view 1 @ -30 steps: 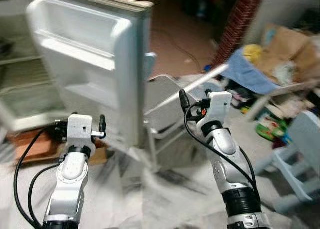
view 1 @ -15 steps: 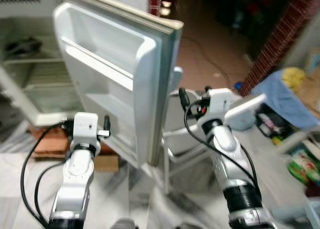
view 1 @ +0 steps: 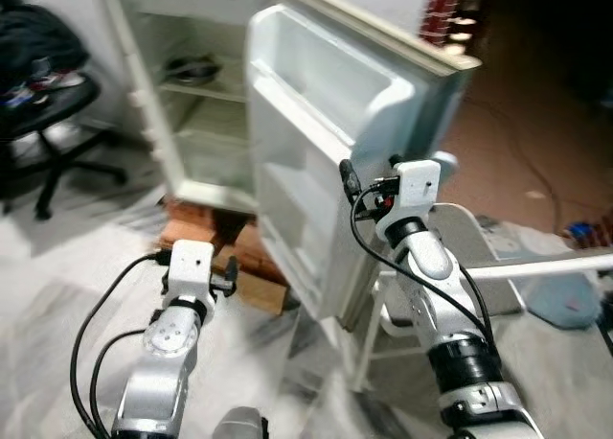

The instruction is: Restocking fridge

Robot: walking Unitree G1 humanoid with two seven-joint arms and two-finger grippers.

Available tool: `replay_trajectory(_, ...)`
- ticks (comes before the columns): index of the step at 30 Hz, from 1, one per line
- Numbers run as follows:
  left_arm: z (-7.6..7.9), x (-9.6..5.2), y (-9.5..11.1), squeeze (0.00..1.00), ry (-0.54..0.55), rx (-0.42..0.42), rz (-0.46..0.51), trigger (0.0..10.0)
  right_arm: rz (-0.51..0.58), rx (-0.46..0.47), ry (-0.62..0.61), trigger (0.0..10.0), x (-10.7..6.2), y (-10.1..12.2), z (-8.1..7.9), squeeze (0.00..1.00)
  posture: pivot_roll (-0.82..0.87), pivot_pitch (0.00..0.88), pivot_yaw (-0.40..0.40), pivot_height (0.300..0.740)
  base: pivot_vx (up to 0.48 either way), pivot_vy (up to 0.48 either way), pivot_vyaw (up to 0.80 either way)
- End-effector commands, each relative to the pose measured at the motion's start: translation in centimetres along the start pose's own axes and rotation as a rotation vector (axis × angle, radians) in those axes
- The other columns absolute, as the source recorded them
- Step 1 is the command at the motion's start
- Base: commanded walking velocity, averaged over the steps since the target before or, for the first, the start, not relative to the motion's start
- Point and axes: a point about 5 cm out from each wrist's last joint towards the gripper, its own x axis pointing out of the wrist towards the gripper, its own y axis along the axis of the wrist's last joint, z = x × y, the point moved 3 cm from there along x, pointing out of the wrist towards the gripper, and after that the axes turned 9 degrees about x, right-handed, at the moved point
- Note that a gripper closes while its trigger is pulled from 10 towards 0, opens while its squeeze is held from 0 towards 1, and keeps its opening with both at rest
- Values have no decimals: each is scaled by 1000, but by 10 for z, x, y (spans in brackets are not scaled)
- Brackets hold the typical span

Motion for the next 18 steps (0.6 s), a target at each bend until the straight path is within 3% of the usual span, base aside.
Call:
replay_trajectory(1, 1, 1, 3, 0, -19, 21, -4, 10000, 40, -10, 15, 10000, 10, 13, -5, 0, 123, 31, -52, 740, 0, 0, 0)
replay_trajectory(9, 2, 1, 2, 0, -29, 32, -16, 10000, 41, 30, 13, 10000, 19, 19, -2, 0, 129, 28, -53, 740, 0, 0, 0)
replay_trajectory(14, 2, 1, 1, 0, -33, 35, -21, 10000, -27, 71, 1, 10000, 13, 4, 8, 0, 123, 30, -51, 740, 0, 0, 0)
replay_trajectory(18, 4, 2, 1, 0, -53, 47, -19, 10000, -46, 93, 22, 10000, 14, 1, 1, 0, 123, 29, -48, 740, 0, 0, 0)
